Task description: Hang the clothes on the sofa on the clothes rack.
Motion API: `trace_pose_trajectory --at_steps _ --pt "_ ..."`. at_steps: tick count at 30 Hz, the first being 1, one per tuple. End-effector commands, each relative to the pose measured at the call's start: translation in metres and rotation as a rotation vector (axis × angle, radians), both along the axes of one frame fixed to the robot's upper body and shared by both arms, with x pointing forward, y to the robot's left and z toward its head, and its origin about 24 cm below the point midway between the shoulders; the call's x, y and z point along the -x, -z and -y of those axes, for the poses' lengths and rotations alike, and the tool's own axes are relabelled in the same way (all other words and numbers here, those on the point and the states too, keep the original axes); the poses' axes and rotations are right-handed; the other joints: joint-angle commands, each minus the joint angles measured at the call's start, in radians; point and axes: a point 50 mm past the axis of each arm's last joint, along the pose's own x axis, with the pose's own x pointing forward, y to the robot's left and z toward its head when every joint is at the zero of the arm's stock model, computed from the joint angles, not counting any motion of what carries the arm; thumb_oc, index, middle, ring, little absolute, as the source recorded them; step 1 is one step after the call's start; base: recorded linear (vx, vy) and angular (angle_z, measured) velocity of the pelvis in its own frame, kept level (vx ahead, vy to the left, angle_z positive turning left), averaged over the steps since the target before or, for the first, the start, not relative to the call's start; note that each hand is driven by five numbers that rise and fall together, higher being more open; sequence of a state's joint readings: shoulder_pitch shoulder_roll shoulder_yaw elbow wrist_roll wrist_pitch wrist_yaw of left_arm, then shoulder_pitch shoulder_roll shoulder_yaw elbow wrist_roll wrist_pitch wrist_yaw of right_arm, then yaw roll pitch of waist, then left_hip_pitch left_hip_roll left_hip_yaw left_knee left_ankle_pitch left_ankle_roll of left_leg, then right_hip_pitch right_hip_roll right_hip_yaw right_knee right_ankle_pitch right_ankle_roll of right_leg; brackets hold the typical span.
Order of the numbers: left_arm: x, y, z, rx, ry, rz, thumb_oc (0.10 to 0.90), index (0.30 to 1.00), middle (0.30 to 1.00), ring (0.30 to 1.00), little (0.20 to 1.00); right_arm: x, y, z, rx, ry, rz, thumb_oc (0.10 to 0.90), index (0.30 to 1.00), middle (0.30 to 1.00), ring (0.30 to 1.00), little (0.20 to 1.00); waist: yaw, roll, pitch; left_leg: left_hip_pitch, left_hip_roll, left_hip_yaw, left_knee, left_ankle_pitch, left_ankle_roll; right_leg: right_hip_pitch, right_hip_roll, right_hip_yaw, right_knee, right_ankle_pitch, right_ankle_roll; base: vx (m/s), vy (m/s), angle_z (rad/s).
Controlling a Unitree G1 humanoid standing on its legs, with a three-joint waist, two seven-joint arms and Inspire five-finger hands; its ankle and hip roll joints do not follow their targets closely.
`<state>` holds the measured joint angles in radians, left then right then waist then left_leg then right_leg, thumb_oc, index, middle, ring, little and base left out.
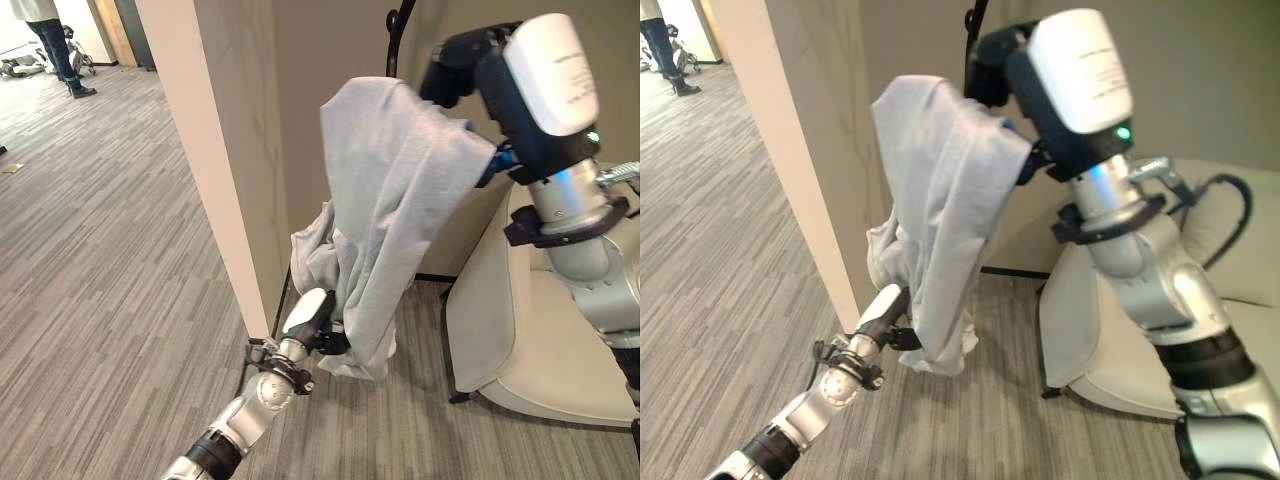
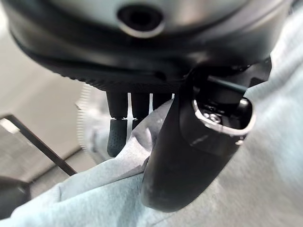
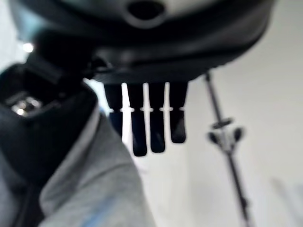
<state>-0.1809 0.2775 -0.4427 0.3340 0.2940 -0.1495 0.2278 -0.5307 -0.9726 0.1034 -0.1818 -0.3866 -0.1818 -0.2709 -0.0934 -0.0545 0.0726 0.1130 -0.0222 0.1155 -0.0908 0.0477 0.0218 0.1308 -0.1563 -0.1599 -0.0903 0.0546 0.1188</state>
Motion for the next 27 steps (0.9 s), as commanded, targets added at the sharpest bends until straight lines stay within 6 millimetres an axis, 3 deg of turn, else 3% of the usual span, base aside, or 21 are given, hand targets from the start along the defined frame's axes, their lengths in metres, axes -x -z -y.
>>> trace_pose_trajectory --at_steps 1,6,7,8,11,12,14,17,18,21,23,24,27 --pt "-0.01 -0.034 -0.016 0.032 -0.1 0.201 0.4 0.3 0.3 0.3 0.3 0.025 -0.06 0.023 -0.198 0.015 0.309 0.4 0.3 0.3 0.3 0.3 0.04 -0.026 -0.127 0.041 0.005 0.007 0.012 -0.187 0.02 -0.117 -0.035 0.031 0.119 -0.05 0.032 0.0 0.0 0.0" --pt "-0.005 -0.071 -0.076 -0.145 -0.303 0.428 0.4 0.3 0.3 0.3 0.3 0.035 -0.061 0.037 -0.166 0.072 0.323 0.4 0.3 0.3 0.3 0.3 0.049 -0.02 -0.136 0.046 0.003 0.006 0.013 -0.19 0.019 -0.112 -0.037 0.03 0.121 -0.052 0.034 0.0 0.0 0.0" --pt "-0.004 -0.071 -0.077 -0.148 -0.305 0.428 0.4 0.3 0.3 0.3 0.3 0.035 -0.061 0.036 -0.167 0.071 0.322 0.4 0.3 0.3 0.3 0.3 0.048 -0.021 -0.136 0.046 0.003 0.006 0.013 -0.19 0.019 -0.112 -0.037 0.031 0.121 -0.053 0.034 0.0 0.0 0.0" --pt "-0.001 -0.086 -0.095 -0.193 -0.391 0.512 0.4 0.3 0.3 0.3 0.3 0.038 -0.06 0.036 -0.153 0.068 0.317 0.4 0.3 0.3 0.3 0.3 0.049 -0.018 -0.138 0.047 0.002 0.006 0.012 -0.19 0.019 -0.113 -0.037 0.029 0.122 -0.052 0.034 0.0 0.0 0.0" --pt "0.001 -0.096 -0.102 -0.209 -0.426 0.566 0.4 0.3 0.3 0.3 0.3 0.038 -0.057 0.035 -0.145 0.061 0.303 0.4 0.3 0.3 0.3 0.3 0.048 -0.018 -0.139 0.047 0.002 0.006 0.012 -0.189 0.018 -0.114 -0.037 0.029 0.123 -0.053 0.034 0.0 0.0 0.0" --pt "0.003 -0.11 -0.112 -0.226 -0.485 0.635 0.4 0.3 0.3 0.3 0.3 0.039 -0.052 0.032 -0.12 0.049 0.273 0.4 0.3 0.3 0.3 0.3 0.048 -0.016 -0.139 0.046 0.001 0.005 0.011 -0.189 0.018 -0.114 -0.038 0.028 0.125 -0.052 0.034 0.0 0.0 0.0" --pt "0.004 -0.114 -0.115 -0.236 -0.504 0.652 0.4 0.3 0.3 0.3 0.3 0.04 -0.049 0.032 -0.111 0.045 0.26 0.4 0.3 0.3 0.3 0.3 0.046 -0.017 -0.14 0.046 0.001 0.006 0.01 -0.188 0.017 -0.115 -0.038 0.027 0.127 -0.053 0.035 0.0 0.0 0.0" --pt "0.005 -0.14 -0.133 -0.282 -0.599 0.775 0.4 0.3 0.3 0.3 0.3 0.044 -0.033 0.032 -0.061 0.054 0.192 0.4 0.3 0.3 0.3 0.3 0.037 -0.007 -0.13 0.044 0.002 0.011 0.008 -0.185 0.016 -0.128 -0.038 0.021 0.146 -0.055 0.037 0.0 0.0 0.0" --pt "0.005 -0.141 -0.133 -0.283 -0.597 0.776 0.4 0.3 0.3 0.3 0.3 0.045 -0.032 0.033 -0.062 0.055 0.193 0.4 0.3 0.3 0.3 0.3 0.039 -0.009 -0.129 0.043 0.002 0.011 0.008 -0.185 0.016 -0.131 -0.038 0.022 0.153 -0.058 0.037 0.0 0.0 0.0" --pt "0.005 -0.166 -0.144 -0.31 -0.653 0.876 0.4 0.3 0.3 0.3 0.3 0.051 -0.022 0.042 -0.032 0.106 0.152 0.4 0.3 0.3 0.3 0.3 0.024 0.001 -0.093 0.035 0.017 0.026 0.014 -0.183 0.016 -0.203 -0.028 0.015 0.268 -0.071 0.036 -0.02 -0.017 -0.09" --pt "0.006 -0.179 -0.148 -0.31 -0.667 0.929 0.4 0.3 0.3 0.3 0.3 0.051 -0.018 0.044 -0.014 0.13 0.139 0.4 0.3 0.3 0.3 0.3 0.02 0.008 -0.08 0.037 0.027 0.043 0.019 -0.185 0.012 -0.234 -0.026 -0.01 0.316 -0.079 0.036 0.04 -0.066 -0.26" --pt "0.007 -0.191 -0.149 -0.312 -0.679 0.984 0.4 0.3 0.3 0.3 0.3 0.05 -0.016 0.045 0.006 0.148 0.133 0.4 0.3 0.3 0.3 0.3 0.03 0.01 -0.075 0.038 0.032 0.069 0.027 -0.193 0.004 -0.25 -0.056 -0.076 0.323 -0.079 0.034 0.06 -0.075 -0.47" --pt "0.008 -0.2 -0.149 -0.299 -0.686 1.027 0.4 0.3 0.3 0.3 0.3 0.047 -0.014 0.043 0.013 0.155 0.142 0.4 0.3 0.3 0.3 0.3 0.035 0.009 -0.072 0.037 0.045 0.098 0.034 -0.197 -0.008 -0.259 -0.084 -0.131 0.285 -0.057 0.033 0.13 -0.202 -0.69"
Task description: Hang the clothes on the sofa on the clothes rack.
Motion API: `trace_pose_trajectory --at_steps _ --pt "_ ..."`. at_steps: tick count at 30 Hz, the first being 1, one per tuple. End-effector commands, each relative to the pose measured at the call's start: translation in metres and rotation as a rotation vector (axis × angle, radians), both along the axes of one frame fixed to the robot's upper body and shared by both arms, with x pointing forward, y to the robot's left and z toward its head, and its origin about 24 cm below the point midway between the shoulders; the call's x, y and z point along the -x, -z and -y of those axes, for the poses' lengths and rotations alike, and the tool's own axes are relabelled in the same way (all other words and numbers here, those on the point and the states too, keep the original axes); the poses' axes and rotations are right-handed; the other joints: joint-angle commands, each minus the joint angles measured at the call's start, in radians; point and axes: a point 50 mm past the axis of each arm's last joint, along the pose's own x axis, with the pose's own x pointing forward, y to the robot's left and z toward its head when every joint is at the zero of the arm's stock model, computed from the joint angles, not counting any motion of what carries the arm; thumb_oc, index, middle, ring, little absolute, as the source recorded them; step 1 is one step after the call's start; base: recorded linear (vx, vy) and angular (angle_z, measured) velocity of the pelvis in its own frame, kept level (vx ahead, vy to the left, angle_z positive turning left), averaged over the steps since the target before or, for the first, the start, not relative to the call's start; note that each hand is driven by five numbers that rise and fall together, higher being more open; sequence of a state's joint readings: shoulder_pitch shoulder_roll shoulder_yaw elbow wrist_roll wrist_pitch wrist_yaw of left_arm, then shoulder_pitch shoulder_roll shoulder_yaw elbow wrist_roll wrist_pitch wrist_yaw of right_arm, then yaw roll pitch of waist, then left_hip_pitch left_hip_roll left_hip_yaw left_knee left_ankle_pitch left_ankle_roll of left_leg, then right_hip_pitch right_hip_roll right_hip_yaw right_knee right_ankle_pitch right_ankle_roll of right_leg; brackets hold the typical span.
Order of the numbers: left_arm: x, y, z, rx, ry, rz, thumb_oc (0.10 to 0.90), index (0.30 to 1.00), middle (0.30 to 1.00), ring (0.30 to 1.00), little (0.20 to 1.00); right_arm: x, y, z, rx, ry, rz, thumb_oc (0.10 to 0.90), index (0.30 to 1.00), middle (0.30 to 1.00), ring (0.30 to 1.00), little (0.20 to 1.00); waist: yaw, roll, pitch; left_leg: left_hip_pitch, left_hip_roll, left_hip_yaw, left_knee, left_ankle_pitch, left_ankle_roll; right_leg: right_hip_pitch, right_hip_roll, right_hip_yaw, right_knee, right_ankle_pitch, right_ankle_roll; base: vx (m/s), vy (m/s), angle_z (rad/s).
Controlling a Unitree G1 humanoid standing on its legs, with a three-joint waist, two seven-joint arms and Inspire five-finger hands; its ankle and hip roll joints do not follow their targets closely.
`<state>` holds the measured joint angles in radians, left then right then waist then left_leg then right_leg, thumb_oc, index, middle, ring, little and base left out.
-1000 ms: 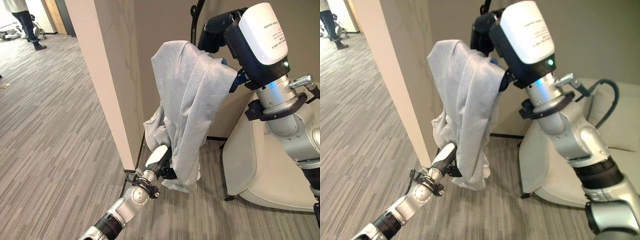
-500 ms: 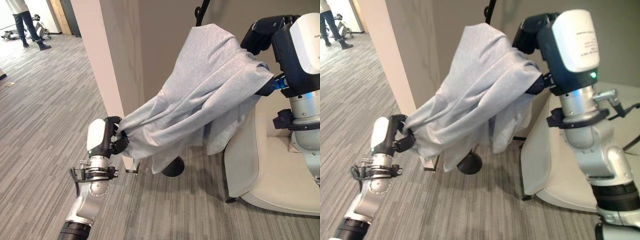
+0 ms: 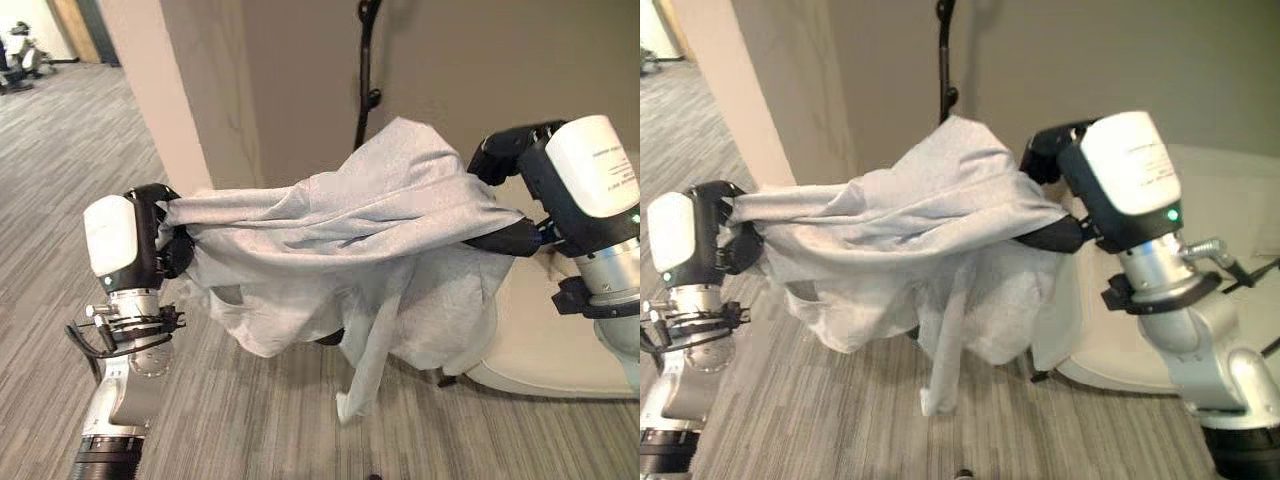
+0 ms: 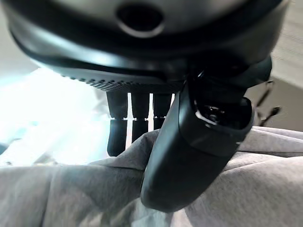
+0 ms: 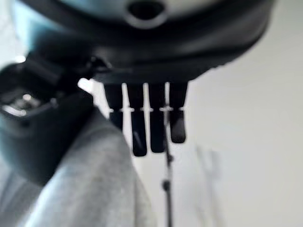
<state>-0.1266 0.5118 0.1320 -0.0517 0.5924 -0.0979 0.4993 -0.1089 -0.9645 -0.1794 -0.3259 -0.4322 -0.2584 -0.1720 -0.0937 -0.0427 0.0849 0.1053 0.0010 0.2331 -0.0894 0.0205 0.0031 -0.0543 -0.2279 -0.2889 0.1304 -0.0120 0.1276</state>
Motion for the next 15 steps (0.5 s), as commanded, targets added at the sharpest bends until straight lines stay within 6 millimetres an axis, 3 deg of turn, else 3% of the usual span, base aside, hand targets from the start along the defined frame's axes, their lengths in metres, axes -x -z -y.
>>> trace_pose_trajectory --at_steps 1,5,7,10,12,15 --pt "0.002 -0.067 0.001 -0.053 -0.02 0.345 0.4 0.3 0.3 0.3 0.3 0.006 -0.057 0.007 0.008 0.078 0.332 0.4 0.3 0.3 0.3 0.3 0.038 -0.003 -0.072 0.058 0.056 -0.005 0.036 -0.182 -0.01 -0.101 -0.028 -0.008 0.036 0.029 0.033 0.21 -0.248 -0.49" --pt "0.007 -0.07 -0.001 -0.043 -0.023 0.375 0.4 0.3 0.3 0.3 0.3 0.015 -0.051 0.015 -0.007 0.109 0.326 0.4 0.3 0.3 0.3 0.3 0.022 -0.027 -0.087 0.084 0.085 -0.009 0.053 -0.198 -0.033 -0.08 0.005 0.009 0.003 0.018 0.019 0.27 -0.261 -0.17" --pt "0.007 -0.066 -0.002 -0.018 -0.022 0.371 0.4 0.3 0.3 0.3 0.3 0.021 -0.056 0.014 -0.023 0.082 0.374 0.4 0.3 0.3 0.3 0.3 0.01 -0.031 -0.107 0.091 0.14 -0.009 0.083 -0.193 -0.061 -0.063 0.063 0.013 -0.01 -0.005 0.005 0.29 -0.335 0.03" --pt "0.007 -0.068 -0.002 0.005 -0.014 0.386 0.4 0.3 0.3 0.3 0.3 0.023 -0.059 0.011 -0.018 0.056 0.4 0.4 0.3 0.3 0.3 0.3 0.004 -0.03 -0.119 0.072 0.182 -0.015 0.123 -0.131 -0.089 -0.052 0.109 0.015 -0.051 0.002 -0.015 0.16 -0.229 -0.18" --pt "0.006 -0.07 -0.002 0.007 -0.019 0.399 0.4 0.3 0.3 0.3 0.3 0.026 -0.064 0.007 0.002 0.022 0.42 0.4 0.3 0.3 0.3 0.3 -0.003 -0.03 -0.13 0.063 0.235 -0.011 0.195 -0.059 -0.114 -0.027 0.172 0.037 -0.093 -0.013 -0.041 0.22 -0.304 -0.36" --pt "0.003 -0.071 -0.001 0.008 -0.025 0.399 0.4 0.3 0.3 0.3 0.3 0.027 -0.064 0.001 0.012 -0.018 0.414 0.4 0.3 0.3 0.3 0.3 -0.004 -0.038 -0.137 0.057 0.293 0.005 0.299 0.016 -0.121 0.021 0.223 0.05 -0.132 -0.037 -0.071 0.22 -0.239 -0.29"
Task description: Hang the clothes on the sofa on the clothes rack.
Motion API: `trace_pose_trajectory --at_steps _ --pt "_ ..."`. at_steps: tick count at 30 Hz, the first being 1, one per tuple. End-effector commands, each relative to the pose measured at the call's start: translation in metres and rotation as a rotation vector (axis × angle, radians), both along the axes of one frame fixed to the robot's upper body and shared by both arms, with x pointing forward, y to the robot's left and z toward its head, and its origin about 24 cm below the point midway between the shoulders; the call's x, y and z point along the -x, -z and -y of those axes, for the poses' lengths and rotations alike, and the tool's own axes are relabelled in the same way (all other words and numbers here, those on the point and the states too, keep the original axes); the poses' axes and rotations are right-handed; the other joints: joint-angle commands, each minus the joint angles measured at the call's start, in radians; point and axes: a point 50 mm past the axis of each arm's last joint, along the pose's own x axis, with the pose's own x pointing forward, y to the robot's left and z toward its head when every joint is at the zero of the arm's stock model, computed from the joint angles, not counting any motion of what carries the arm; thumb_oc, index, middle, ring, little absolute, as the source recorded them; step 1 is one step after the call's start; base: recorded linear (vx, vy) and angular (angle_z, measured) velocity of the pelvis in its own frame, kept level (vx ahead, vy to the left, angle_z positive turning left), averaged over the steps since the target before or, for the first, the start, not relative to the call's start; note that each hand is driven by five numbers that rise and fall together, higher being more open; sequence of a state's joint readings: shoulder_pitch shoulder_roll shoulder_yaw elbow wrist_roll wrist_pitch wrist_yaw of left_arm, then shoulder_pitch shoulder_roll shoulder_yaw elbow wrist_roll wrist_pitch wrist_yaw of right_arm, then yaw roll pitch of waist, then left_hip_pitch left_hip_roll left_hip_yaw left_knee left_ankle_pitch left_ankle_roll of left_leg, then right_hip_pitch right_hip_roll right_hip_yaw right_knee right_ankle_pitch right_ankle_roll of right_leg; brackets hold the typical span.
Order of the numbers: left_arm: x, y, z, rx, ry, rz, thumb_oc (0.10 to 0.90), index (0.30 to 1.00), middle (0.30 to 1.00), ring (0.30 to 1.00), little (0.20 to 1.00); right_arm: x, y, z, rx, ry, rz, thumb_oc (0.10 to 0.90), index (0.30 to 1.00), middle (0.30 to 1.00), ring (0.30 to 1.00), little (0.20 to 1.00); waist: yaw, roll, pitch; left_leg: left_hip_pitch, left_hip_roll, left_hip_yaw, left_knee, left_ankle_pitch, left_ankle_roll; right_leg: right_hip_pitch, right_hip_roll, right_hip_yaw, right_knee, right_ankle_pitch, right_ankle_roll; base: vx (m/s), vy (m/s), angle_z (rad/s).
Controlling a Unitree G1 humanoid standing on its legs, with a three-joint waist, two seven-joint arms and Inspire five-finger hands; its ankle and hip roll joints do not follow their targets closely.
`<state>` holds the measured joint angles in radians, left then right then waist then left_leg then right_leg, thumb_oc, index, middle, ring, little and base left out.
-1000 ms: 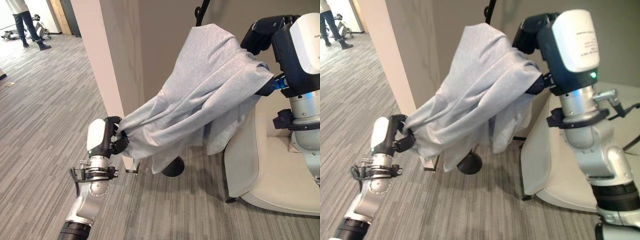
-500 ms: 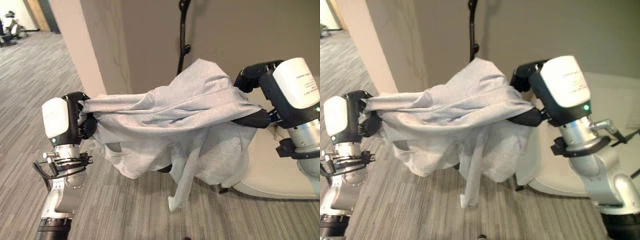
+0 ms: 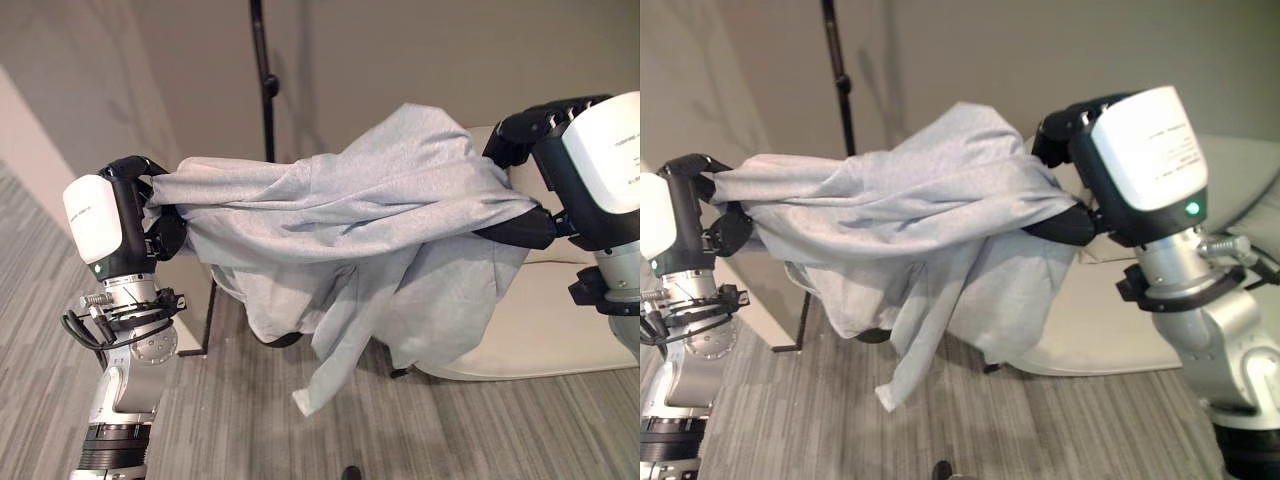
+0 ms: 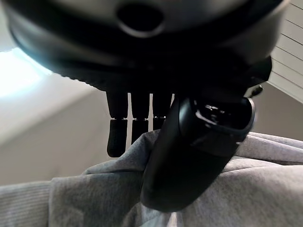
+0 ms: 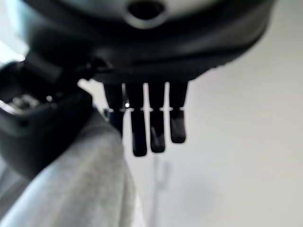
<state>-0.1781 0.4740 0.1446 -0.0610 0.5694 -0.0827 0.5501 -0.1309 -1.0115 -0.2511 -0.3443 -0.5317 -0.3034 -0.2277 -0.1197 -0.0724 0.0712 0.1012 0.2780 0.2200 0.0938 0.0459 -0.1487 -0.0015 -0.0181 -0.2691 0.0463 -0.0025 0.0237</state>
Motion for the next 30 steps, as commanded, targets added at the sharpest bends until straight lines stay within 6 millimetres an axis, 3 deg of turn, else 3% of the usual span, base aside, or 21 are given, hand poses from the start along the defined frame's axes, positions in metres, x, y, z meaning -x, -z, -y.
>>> trace_pose_trajectory --at_steps 1,3,4,6,9,10,11,12,15,19,22,30 --pt "0.006 -0.059 -0.004 -0.068 -0.024 0.295 0.4 0.3 0.3 0.3 0.3 0.017 -0.04 -0.001 -0.104 -0.077 0.236 0.4 0.3 0.3 0.3 0.3 0.025 -0.014 -0.118 0.052 0.04 0.023 0.167 0.016 0.031 -0.014 0.027 0.036 -0.059 -0.053 0.017 0.22 -0.232 -0.37" --pt "0.004 -0.062 -0.002 -0.086 -0.03 0.302 0.4 0.3 0.3 0.3 0.3 0.014 -0.041 -0.002 -0.099 -0.091 0.225 0.4 0.3 0.3 0.3 0.3 0.032 -0.029 -0.113 0.038 0.072 0.035 0.253 0.057 0.04 0.022 0.044 0.042 -0.082 -0.059 -0.002 0.19 -0.201 -0.35" --pt "0.003 -0.062 -0.004 -0.089 -0.036 0.299 0.4 0.3 0.3 0.3 0.3 0.011 -0.041 -0.002 -0.098 -0.091 0.214 0.4 0.3 0.3 0.3 0.3 0.04 -0.033 -0.103 0.027 0.075 0.035 0.285 0.052 0.05 0.036 0.047 0.051 -0.09 -0.064 -0.007 0.16 -0.124 -0.46" --pt "0.0 -0.061 -0.007 -0.08 -0.06 0.29 0.4 0.3 0.3 0.3 0.3 0.008 -0.039 -0.004 -0.09 -0.095 0.185 0.4 0.3 0.3 0.3 0.3 0.062 -0.04 -0.087 -0.026 0.026 0.006 0.309 0.001 0.069 0.06 0.04 0.072 -0.104 -0.069 -0.009 0.13 -0.062 -0.19" --pt "-0.01 -0.063 -0.002 -0.095 -0.044 0.278 0.4 0.3 0.3 0.3 0.3 0.003 -0.045 -0.002 -0.099 -0.105 0.179 0.4 0.3 0.3 0.3 0.3 0.084 -0.061 -0.069 -0.161 -0.059 -0.023 0.281 -0.119 0.087 0.093 0.012 0.083 -0.124 -0.071 0.006 0.11 0.035 0.01" --pt "-0.015 -0.066 0.002 -0.11 -0.03 0.276 0.4 0.3 0.3 0.3 0.3 -0.003 -0.05 0.0 -0.128 -0.105 0.184 0.4 0.3 0.3 0.3 0.3 0.108 -0.067 -0.05 -0.254 -0.124 -0.046 0.214 -0.132 0.092 0.105 -0.001 0.089 -0.13 -0.077 0.016 0.13 0.175 0.15" --pt "-0.018 -0.069 0.003 -0.115 -0.026 0.278 0.4 0.3 0.3 0.3 0.3 -0.011 -0.053 -0.001 -0.14 -0.106 0.178 0.4 0.3 0.3 0.3 0.3 0.138 -0.055 -0.04 -0.305 -0.181 -0.095 0.085 -0.057 0.076 0.114 0.007 0.103 -0.132 -0.082 0.021 0.17 0.195 0.04" --pt "-0.018 -0.069 0.003 -0.114 -0.029 0.284 0.4 0.3 0.3 0.3 0.3 -0.014 -0.055 -0.001 -0.15 -0.104 0.184 0.4 0.3 0.3 0.3 0.3 0.155 -0.048 -0.034 -0.334 -0.198 -0.124 0.037 -0.008 0.068 0.129 0.014 0.111 -0.133 -0.09 0.022 0.13 0.121 -0.02" --pt "-0.019 -0.071 0.007 -0.117 -0.021 0.299 0.4 0.3 0.3 0.3 0.3 -0.019 -0.059 -0.001 -0.166 -0.099 0.206 0.4 0.3 0.3 0.3 0.3 0.168 -0.041 -0.025 -0.364 -0.213 -0.163 -0.052 0.052 0.048 0.151 0.02 0.121 -0.132 -0.105 0.016 0.14 0.05 -0.39" --pt "-0.017 -0.067 0.006 -0.147 -0.042 0.286 0.4 0.3 0.3 0.3 0.3 -0.023 -0.052 -0.003 -0.174 -0.085 0.195 0.4 0.3 0.3 0.3 0.3 0.175 -0.03 -0.054 -0.312 -0.206 -0.158 -0.105 0.062 0.06 0.188 0.025 0.133 -0.112 -0.145 0.021 0.24 0.108 -0.27" --pt "-0.013 -0.066 0.003 -0.182 -0.071 0.281 0.4 0.3 0.3 0.3 0.3 -0.023 -0.051 -0.007 -0.161 -0.093 0.192 0.4 0.3 0.3 0.3 0.3 0.18 -0.044 -0.078 -0.274 -0.221 -0.142 -0.102 0.048 0.077 0.202 0.002 0.135 -0.09 -0.16 0.026 0.24 0.164 -0.21" --pt "0.014 -0.098 -0.025 -0.303 -0.27 0.44 0.4 0.3 0.3 0.3 0.3 -0.007 -0.056 -0.002 -0.134 -0.057 0.299 0.4 0.3 0.3 0.3 0.3 0.195 -0.071 -0.134 -0.216 -0.258 -0.109 -0.123 0.008 0.115 0.198 -0.04 0.112 -0.039 -0.169 0.064 0.11 0.108 0.0"
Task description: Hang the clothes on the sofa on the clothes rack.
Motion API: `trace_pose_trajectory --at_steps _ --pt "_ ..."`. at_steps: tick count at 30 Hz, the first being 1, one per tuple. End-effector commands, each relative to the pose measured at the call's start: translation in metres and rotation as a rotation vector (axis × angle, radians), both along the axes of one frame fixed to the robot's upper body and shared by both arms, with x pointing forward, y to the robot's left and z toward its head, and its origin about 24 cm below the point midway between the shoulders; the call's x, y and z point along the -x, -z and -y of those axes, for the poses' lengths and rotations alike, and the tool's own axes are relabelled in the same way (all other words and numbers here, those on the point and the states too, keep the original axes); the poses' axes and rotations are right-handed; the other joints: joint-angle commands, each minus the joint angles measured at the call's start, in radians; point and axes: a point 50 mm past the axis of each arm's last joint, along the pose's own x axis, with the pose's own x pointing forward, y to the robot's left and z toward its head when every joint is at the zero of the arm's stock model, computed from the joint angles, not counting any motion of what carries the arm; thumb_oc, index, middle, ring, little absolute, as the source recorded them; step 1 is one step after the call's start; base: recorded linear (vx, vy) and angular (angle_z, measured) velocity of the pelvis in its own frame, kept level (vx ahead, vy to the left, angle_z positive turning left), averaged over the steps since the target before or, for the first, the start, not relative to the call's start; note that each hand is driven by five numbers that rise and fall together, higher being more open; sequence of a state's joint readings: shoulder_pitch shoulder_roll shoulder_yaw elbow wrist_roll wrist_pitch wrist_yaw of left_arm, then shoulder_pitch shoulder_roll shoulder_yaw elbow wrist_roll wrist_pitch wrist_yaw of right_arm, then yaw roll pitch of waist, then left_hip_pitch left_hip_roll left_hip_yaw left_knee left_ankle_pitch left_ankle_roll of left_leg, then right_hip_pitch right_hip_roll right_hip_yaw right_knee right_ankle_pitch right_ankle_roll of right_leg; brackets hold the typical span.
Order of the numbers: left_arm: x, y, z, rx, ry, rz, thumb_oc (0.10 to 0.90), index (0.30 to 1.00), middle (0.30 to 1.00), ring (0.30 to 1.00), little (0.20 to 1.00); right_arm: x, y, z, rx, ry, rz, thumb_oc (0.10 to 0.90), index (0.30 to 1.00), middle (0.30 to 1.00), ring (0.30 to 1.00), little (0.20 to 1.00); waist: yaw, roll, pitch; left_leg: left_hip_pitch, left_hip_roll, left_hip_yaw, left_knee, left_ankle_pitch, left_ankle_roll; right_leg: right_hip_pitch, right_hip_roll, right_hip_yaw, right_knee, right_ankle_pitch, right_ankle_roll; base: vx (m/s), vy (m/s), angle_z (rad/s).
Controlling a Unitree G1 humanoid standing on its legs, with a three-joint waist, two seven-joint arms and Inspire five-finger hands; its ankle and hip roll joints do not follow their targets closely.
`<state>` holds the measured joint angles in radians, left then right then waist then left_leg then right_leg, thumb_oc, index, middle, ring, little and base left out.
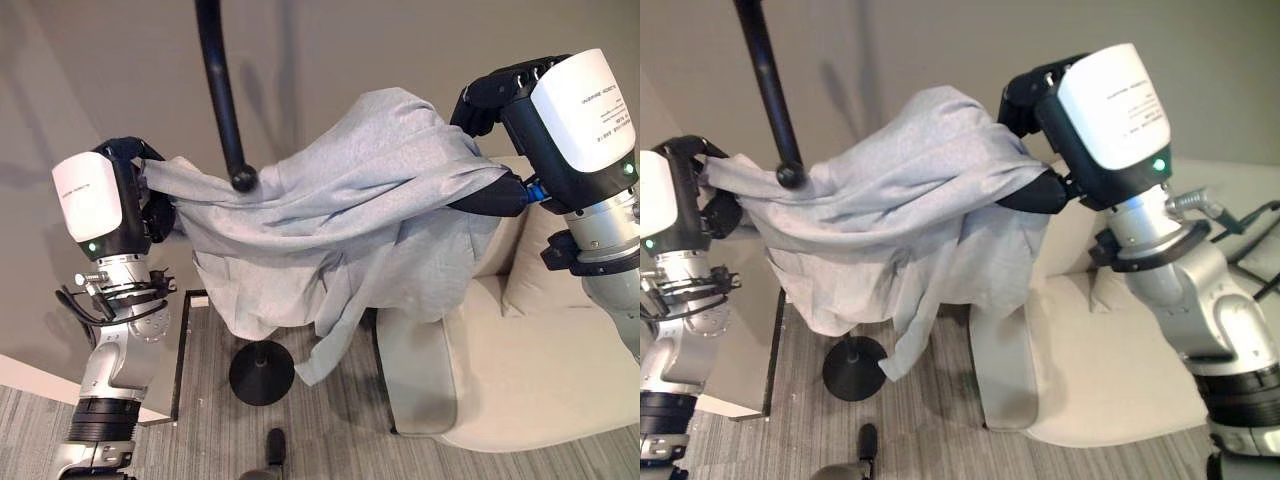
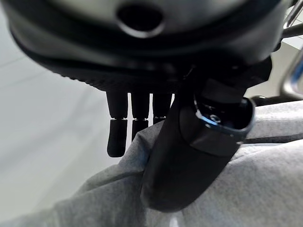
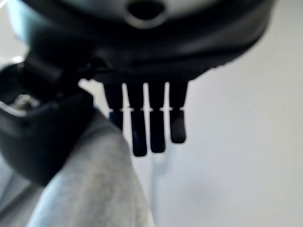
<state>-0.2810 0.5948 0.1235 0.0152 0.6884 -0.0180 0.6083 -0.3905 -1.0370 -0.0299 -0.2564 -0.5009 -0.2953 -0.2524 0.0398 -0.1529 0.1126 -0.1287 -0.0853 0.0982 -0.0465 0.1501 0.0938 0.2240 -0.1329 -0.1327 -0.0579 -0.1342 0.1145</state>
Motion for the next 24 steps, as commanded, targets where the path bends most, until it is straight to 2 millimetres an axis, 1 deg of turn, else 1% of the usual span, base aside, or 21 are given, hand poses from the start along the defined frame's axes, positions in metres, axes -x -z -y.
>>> trace_pose_trajectory --at_steps 1,5,9,10,11,12,13,14,17,18,21,24 --pt "0.027 -0.072 -0.012 -0.135 -0.106 0.391 0.4 0.3 0.3 0.3 0.3 0.018 -0.039 0.024 -0.15 0.059 0.262 0.4 0.3 0.3 0.3 0.3 0.035 0.007 -0.176 0.014 0.104 0.012 0.016 -0.096 -0.126 -0.027 0.074 -0.025 0.066 -0.038 -0.026 0.05 0.092 0.19" --pt "0.037 -0.09 -0.026 -0.174 -0.183 0.465 0.4 0.3 0.3 0.3 0.3 0.023 -0.04 0.03 -0.166 0.084 0.291 0.4 0.3 0.3 0.3 0.3 0.035 0.008 -0.195 0.035 0.091 0.017 0.001 -0.106 -0.118 -0.029 0.063 -0.036 0.077 -0.036 -0.011 0.02 0.07 0.08" --pt "0.037 -0.109 -0.037 -0.205 -0.235 0.504 0.4 0.3 0.3 0.3 0.3 0.017 -0.041 0.039 -0.207 0.098 0.272 0.4 0.3 0.3 0.3 0.3 0.034 0.013 -0.208 0.051 0.081 0.02 -0.007 -0.113 -0.11 -0.027 0.056 -0.038 0.086 -0.034 0.0 0.02 0.073 0.1" --pt "0.033 -0.118 -0.047 -0.219 -0.272 0.492 0.4 0.3 0.3 0.3 0.3 0.01 -0.042 0.044 -0.237 0.099 0.243 0.4 0.3 0.3 0.3 0.3 0.034 0.015 -0.212 0.059 0.08 0.022 -0.01 -0.117 -0.108 -0.026 0.054 -0.039 0.09 -0.033 0.005 0.02 0.06 0.03" --pt "0.033 -0.119 -0.047 -0.219 -0.273 0.494 0.4 0.3 0.3 0.3 0.3 0.01 -0.043 0.044 -0.238 0.098 0.244 0.4 0.3 0.3 0.3 0.3 0.033 0.014 -0.211 0.059 0.079 0.023 -0.01 -0.117 -0.108 -0.026 0.054 -0.039 0.09 -0.033 0.005 0.03 0.071 -0.01" --pt "0.028 -0.125 -0.059 -0.217 -0.316 0.454 0.4 0.3 0.3 0.3 0.3 0.001 -0.042 0.048 -0.252 0.109 0.19 0.4 0.3 0.3 0.3 0.3 0.034 0.017 -0.218 0.067 0.079 0.026 -0.008 -0.122 -0.108 -0.026 0.051 -0.043 0.092 -0.031 0.008 0.02 0.04 -0.02" --pt "0.025 -0.129 -0.064 -0.214 -0.331 0.441 0.4 0.3 0.3 0.3 0.3 -0.004 -0.043 0.049 -0.263 0.11 0.171 0.4 0.3 0.3 0.3 0.3 0.032 0.017 -0.217 0.069 0.079 0.027 -0.007 -0.124 -0.107 -0.027 0.051 -0.043 0.093 -0.031 0.01 0.02 0.04 -0.06" --pt "0.024 -0.13 -0.065 -0.213 -0.332 0.444 0.4 0.3 0.3 0.3 0.3 -0.006 -0.044 0.049 -0.265 0.107 0.172 0.4 0.3 0.3 0.3 0.3 0.03 0.016 -0.215 0.07 0.079 0.028 -0.007 -0.125 -0.107 -0.027 0.05 -0.043 0.093 -0.031 0.01 0.01 0.024 -0.06" --pt "0.011 -0.138 -0.075 -0.204 -0.354 0.369 0.4 0.3 0.3 0.3 0.3 -0.024 -0.046 0.053 -0.296 0.119 0.096 0.4 0.3 0.3 0.3 0.3 0.028 0.019 -0.218 0.078 0.08 0.031 -0.01 -0.126 -0.105 -0.028 0.049 -0.043 0.094 -0.025 0.013 0.02 0.035 -0.01" --pt "0.009 -0.144 -0.077 -0.215 -0.363 0.352 0.4 0.3 0.3 0.3 0.3 -0.03 -0.047 0.055 -0.307 0.13 0.067 0.4 0.3 0.3 0.3 0.3 0.027 0.021 -0.221 0.081 0.079 0.033 -0.011 -0.128 -0.105 -0.028 0.048 -0.043 0.094 -0.022 0.015 0.02 0.033 -0.03" --pt "0.007 -0.154 -0.078 -0.243 -0.369 0.342 0.4 0.3 0.3 0.3 0.3 -0.034 -0.055 0.057 -0.31 0.144 0.07 0.4 0.3 0.3 0.3 0.3 0.023 0.022 -0.22 0.083 0.076 0.034 -0.014 -0.13 -0.103 -0.03 0.045 -0.042 0.091 -0.015 0.019 0.02 0.03 -0.03" --pt "0.01 -0.163 -0.087 -0.266 -0.414 0.316 0.4 0.3 0.3 0.3 0.3 -0.038 -0.062 0.06 -0.334 0.148 0.066 0.4 0.3 0.3 0.3 0.3 0.022 0.027 -0.223 0.088 0.072 0.035 -0.023 -0.131 -0.101 -0.033 0.042 -0.042 0.088 -0.01 0.023 0.03 0.037 -0.02"
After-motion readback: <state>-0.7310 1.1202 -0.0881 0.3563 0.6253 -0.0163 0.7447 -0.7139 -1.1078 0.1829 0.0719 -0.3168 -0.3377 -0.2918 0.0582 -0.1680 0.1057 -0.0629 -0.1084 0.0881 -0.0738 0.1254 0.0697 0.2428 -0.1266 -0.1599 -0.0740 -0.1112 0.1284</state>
